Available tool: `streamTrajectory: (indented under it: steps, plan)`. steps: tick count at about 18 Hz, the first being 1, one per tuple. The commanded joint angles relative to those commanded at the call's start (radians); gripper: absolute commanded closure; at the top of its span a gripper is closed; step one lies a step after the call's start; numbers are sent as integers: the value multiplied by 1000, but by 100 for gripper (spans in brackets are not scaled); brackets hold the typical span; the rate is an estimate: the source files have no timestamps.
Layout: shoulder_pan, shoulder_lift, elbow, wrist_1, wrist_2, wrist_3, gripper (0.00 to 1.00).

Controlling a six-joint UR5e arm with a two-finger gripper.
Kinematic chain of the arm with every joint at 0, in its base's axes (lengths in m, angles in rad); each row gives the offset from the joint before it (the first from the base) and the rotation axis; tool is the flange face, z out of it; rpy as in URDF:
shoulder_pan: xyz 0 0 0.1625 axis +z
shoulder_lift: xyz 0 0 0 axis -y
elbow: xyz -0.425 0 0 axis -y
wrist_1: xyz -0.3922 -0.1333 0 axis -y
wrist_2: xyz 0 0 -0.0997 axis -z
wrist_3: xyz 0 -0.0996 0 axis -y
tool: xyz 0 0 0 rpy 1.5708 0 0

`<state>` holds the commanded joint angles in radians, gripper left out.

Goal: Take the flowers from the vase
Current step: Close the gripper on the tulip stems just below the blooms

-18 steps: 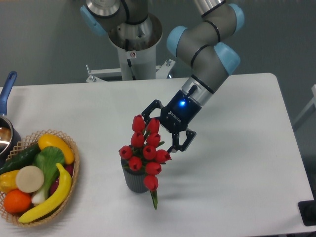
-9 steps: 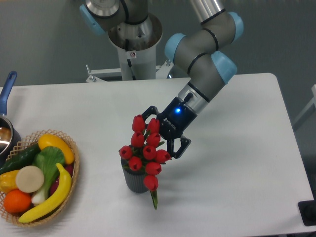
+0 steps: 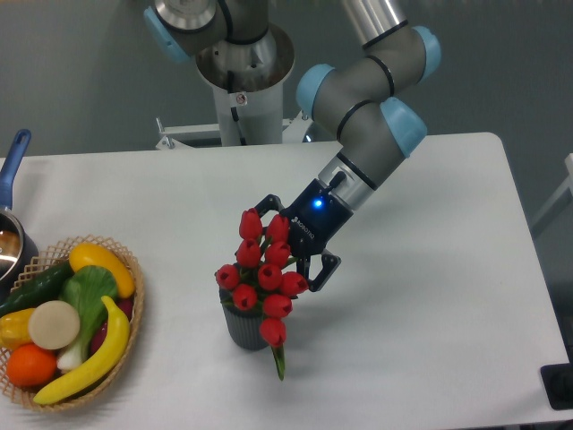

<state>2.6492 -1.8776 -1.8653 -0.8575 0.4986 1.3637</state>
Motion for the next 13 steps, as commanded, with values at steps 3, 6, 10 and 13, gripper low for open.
streamTrajectory:
  steps: [3, 6, 10, 13]
  plan:
    - [2, 2, 0, 0, -3, 0, 33]
    - [2, 2, 0, -2, -3, -2, 50]
    - [6, 2, 0, -2, -12, -3, 56]
    - [11, 3, 0, -2, -37, -3, 56]
